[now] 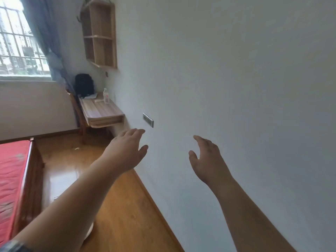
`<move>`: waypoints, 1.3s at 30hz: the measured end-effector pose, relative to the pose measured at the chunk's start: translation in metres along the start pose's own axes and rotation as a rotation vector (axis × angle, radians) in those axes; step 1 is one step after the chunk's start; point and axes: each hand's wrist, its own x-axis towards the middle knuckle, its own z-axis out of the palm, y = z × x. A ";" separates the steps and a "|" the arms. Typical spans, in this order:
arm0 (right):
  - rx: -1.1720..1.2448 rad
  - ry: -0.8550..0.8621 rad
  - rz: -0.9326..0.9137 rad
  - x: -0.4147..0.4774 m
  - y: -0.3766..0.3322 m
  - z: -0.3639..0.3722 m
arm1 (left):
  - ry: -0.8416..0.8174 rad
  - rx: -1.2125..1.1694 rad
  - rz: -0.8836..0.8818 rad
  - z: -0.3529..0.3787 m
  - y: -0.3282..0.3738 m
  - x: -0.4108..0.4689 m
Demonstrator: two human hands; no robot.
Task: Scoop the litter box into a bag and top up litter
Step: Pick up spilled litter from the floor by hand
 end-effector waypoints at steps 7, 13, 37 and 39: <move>0.084 -0.198 -0.086 0.069 -0.048 0.114 | -0.069 -0.003 -0.234 0.027 -0.122 0.007; 0.158 -0.332 -0.198 0.137 -0.050 0.195 | -0.108 0.061 -0.406 0.071 -0.179 0.028; 0.151 -1.098 -0.898 0.282 -0.121 0.458 | 0.046 0.019 -1.446 0.191 -0.247 -0.021; 0.131 -1.126 -0.940 0.271 -0.145 0.486 | 0.053 -0.013 -1.517 0.200 -0.265 -0.040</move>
